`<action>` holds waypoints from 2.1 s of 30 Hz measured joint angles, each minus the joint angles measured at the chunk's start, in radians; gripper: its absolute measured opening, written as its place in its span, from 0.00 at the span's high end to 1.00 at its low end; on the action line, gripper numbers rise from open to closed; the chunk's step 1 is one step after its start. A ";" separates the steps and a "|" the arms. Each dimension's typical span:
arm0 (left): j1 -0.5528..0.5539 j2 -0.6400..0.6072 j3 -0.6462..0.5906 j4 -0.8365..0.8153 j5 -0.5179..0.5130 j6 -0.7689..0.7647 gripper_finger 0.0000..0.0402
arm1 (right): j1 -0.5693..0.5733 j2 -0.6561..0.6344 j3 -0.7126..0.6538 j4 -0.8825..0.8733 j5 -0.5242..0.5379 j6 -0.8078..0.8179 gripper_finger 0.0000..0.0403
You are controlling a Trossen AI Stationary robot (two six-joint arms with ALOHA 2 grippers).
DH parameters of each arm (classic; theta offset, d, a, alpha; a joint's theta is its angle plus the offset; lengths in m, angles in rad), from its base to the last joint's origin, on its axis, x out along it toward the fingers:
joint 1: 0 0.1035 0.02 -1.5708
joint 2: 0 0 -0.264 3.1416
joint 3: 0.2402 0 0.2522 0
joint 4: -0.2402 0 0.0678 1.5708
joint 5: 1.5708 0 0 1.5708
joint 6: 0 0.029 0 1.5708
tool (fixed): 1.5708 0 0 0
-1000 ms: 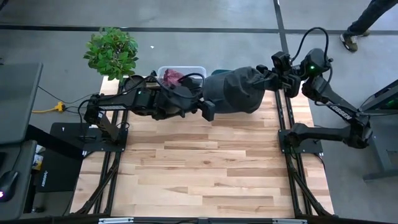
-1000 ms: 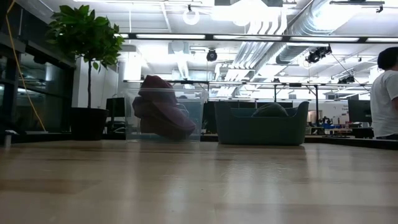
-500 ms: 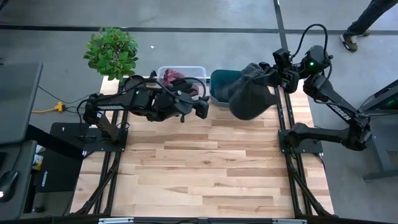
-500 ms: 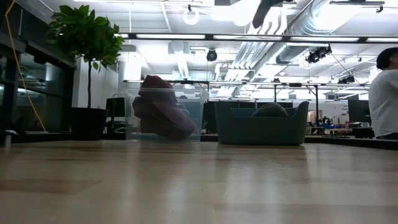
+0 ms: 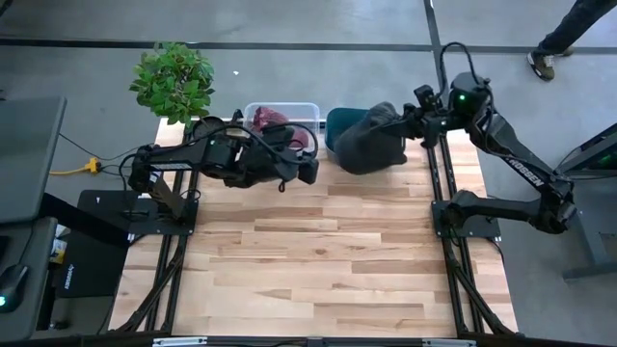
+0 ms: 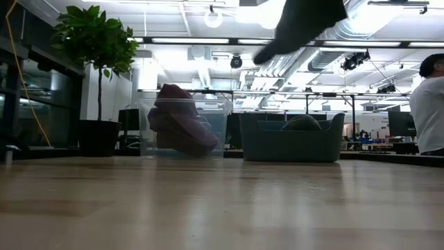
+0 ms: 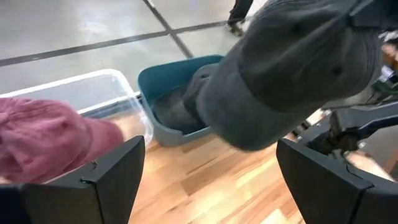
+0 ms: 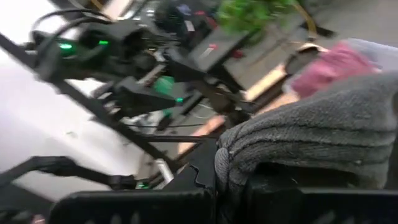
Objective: Pick & Place hat
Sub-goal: Put the black cap into the blue bin
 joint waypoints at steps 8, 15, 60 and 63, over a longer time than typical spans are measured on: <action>0.000 -0.049 -0.002 -0.120 -0.002 -0.020 0.15 | 0.001 0.000 0.000 -0.057 0.107 -0.047 0.98; 0.000 -0.081 0.000 -0.175 0.008 -0.020 0.15 | 0.000 0.003 0.000 -0.064 0.154 -0.047 0.98; 0.108 -0.945 -1.292 1.114 0.647 0.041 0.15 | 0.001 0.042 0.000 -0.062 0.318 0.021 0.98; 0.108 -1.023 -1.339 1.115 0.643 0.041 0.15 | 0.001 0.066 -0.001 -0.031 0.336 0.045 0.98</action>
